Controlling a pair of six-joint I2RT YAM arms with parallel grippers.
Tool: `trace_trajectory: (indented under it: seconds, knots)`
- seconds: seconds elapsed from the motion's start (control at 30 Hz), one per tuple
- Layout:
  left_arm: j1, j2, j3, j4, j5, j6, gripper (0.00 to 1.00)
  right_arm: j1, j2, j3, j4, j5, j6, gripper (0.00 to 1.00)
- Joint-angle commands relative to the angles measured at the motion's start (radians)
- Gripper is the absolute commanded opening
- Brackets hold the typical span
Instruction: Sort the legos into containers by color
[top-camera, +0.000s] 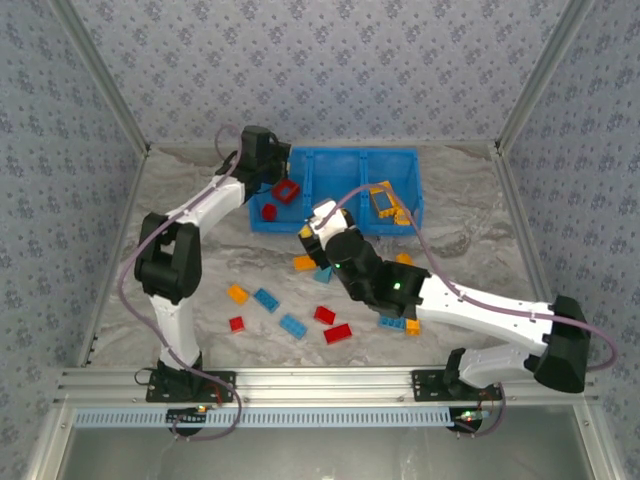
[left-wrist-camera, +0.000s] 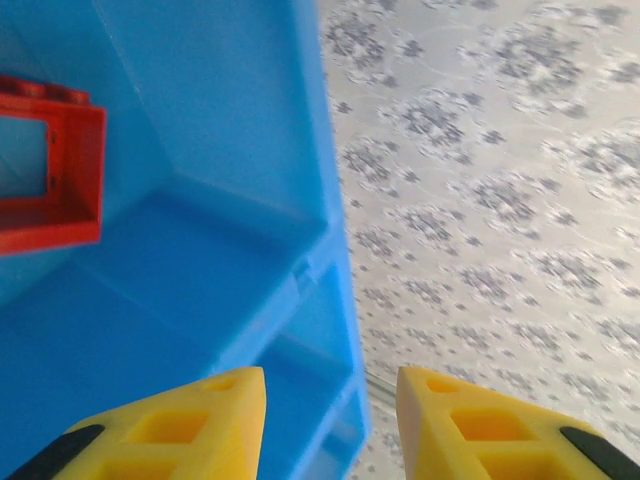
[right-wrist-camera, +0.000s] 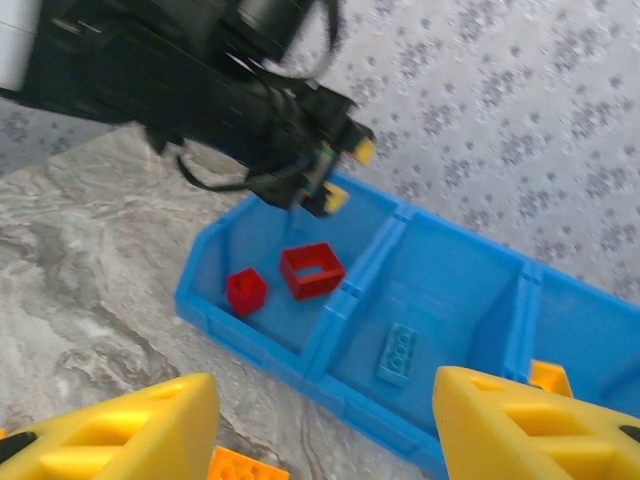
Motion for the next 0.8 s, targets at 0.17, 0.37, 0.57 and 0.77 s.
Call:
trace_trajectory:
  seconds: [0.17,0.37,0.57,0.77]
  knots:
    - [-0.093,-0.308,-0.049,-0.272,-0.018,0.327,0.39,-0.093,-0.139,-0.058,-0.341,0.040,0.277,0.60]
    - [-0.323,-0.558,-0.169,-0.501,-0.149,0.781,0.44,-0.160,-0.105,-0.024,-0.634,-0.018,0.504,0.59]
    - [-0.601,-0.836,-0.440,-0.519,-0.308,0.906,0.53,-0.244,0.003,-0.016,-0.746,-0.146,0.707,0.59]
    - [-0.854,-1.080,-0.707,-0.476,-0.480,0.870,0.56,-0.279,0.156,-0.028,-0.653,-0.305,0.763,0.64]
